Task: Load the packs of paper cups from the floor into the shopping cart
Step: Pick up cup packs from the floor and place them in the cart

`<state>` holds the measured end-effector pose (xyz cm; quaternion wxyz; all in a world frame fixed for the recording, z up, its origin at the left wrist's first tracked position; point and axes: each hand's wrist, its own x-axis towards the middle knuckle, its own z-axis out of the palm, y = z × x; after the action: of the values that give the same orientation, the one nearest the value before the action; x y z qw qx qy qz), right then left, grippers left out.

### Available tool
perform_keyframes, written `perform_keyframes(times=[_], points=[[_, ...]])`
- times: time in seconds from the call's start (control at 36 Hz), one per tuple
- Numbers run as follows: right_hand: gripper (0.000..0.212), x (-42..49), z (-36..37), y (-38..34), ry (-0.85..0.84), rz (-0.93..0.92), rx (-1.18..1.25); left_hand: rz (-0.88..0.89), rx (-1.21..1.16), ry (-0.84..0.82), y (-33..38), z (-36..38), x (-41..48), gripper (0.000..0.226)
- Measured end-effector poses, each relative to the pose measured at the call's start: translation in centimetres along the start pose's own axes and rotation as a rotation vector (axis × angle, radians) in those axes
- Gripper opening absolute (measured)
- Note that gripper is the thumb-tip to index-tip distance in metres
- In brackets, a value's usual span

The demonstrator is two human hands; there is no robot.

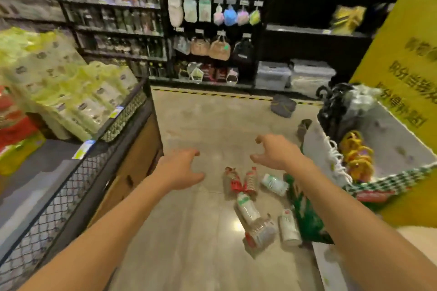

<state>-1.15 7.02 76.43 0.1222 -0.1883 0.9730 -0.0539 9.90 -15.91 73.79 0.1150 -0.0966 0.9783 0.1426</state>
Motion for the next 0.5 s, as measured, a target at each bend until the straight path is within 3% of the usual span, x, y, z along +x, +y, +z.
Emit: perform_keyframes(times=[0.17,0.5], points=[[0.065,2.5,1.1,4.4,-0.007,0.188,0.062,0.193,-0.124,-0.104,3.3,0.1,9.0,0.070],[0.056,12.4,9.5,16.2,-0.141,0.458,0.227,0.304,-0.152,-0.313,11.3,6.8,27.4,0.073]])
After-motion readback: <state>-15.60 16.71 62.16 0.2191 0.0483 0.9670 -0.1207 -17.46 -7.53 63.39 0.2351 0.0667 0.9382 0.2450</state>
